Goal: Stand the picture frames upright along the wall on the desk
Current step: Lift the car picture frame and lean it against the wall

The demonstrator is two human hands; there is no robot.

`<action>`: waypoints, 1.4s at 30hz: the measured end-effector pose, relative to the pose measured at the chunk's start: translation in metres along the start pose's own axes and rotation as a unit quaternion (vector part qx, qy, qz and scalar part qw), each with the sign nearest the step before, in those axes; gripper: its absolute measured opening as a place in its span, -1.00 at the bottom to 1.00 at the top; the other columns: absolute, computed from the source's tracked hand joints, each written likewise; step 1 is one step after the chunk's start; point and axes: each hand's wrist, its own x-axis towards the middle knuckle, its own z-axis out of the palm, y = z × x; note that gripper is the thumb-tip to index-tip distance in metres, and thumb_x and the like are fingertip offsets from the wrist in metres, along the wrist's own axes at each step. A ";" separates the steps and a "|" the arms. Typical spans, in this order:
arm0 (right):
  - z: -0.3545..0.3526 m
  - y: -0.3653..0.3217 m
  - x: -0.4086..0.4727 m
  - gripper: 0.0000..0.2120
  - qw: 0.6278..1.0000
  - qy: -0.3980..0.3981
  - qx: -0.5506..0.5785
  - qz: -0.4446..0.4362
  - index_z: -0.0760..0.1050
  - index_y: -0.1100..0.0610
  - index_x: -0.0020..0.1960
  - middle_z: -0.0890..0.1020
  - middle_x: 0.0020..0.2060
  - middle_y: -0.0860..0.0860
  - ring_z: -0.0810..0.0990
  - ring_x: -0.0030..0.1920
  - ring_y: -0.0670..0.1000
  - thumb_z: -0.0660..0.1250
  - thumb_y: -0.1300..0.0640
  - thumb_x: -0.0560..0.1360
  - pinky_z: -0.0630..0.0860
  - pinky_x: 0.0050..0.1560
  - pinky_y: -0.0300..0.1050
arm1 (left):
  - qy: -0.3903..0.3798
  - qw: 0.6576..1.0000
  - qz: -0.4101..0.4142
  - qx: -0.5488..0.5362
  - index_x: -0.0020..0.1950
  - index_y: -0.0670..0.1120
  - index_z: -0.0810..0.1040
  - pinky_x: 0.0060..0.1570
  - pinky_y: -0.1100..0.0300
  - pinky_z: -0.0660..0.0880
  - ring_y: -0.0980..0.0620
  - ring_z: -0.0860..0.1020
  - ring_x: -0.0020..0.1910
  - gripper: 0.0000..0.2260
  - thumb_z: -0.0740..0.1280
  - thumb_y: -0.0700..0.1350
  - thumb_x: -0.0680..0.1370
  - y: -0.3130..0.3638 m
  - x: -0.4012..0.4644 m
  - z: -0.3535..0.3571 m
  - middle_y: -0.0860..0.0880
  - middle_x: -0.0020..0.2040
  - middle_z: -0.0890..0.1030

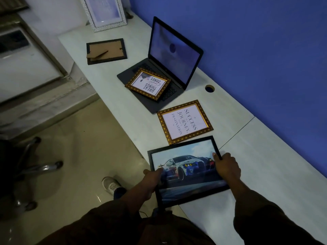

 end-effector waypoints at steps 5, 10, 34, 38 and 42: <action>0.011 -0.014 -0.018 -0.15 0.997 -0.063 0.043 0.019 0.49 0.17 0.36 0.61 0.27 0.23 0.59 0.22 0.25 -0.04 -0.49 0.50 0.51 0.24 0.08 | 0.049 0.998 0.009 -0.025 0.55 -0.20 0.06 -0.17 0.11 0.47 -0.09 0.51 -0.03 -0.30 0.36 0.07 0.60 0.002 -0.004 -0.019 -0.22 0.23 0.48; 0.016 -0.041 -0.044 -0.24 0.996 -0.052 0.067 -0.038 0.62 0.20 0.17 0.68 0.12 0.23 0.62 0.09 0.24 -0.09 -0.38 0.60 0.47 0.09 0.02 | 0.077 0.996 0.028 -0.036 0.55 -0.24 0.10 0.02 -0.03 0.51 -0.16 0.50 0.05 -0.29 0.38 0.06 0.59 0.013 -0.002 -0.049 -0.20 0.10 0.47; 0.007 -0.359 -0.100 -0.27 0.961 0.005 0.191 -0.201 0.50 0.17 0.35 0.59 0.23 0.28 0.56 0.18 0.29 -0.08 -0.37 0.61 0.41 0.17 0.05 | 0.113 0.945 0.284 -0.115 0.26 -0.09 0.50 0.03 0.10 0.57 0.01 0.63 0.09 -0.53 0.35 0.20 0.52 0.210 -0.008 -0.297 -0.07 0.18 0.64; 0.015 -0.432 -0.099 -0.24 0.958 -0.001 0.194 -0.212 0.44 0.11 0.45 0.53 0.36 0.27 0.52 0.30 0.29 -0.11 -0.40 0.59 0.42 0.33 0.13 | 0.107 0.935 0.319 -0.109 0.37 -0.04 0.45 0.26 -0.11 0.54 -0.01 0.61 0.19 -0.48 0.36 0.22 0.51 0.252 0.008 -0.349 -0.02 0.24 0.62; 0.016 -0.492 -0.101 -0.24 0.947 0.016 0.220 -0.232 0.42 0.05 0.48 0.54 0.38 0.22 0.53 0.32 0.28 -0.09 -0.43 0.57 0.42 0.38 0.17 | 0.113 0.914 0.376 -0.105 0.44 0.02 0.42 0.01 0.18 0.55 0.12 0.61 0.15 -0.57 0.35 0.10 0.59 0.299 0.012 -0.385 0.03 0.27 0.62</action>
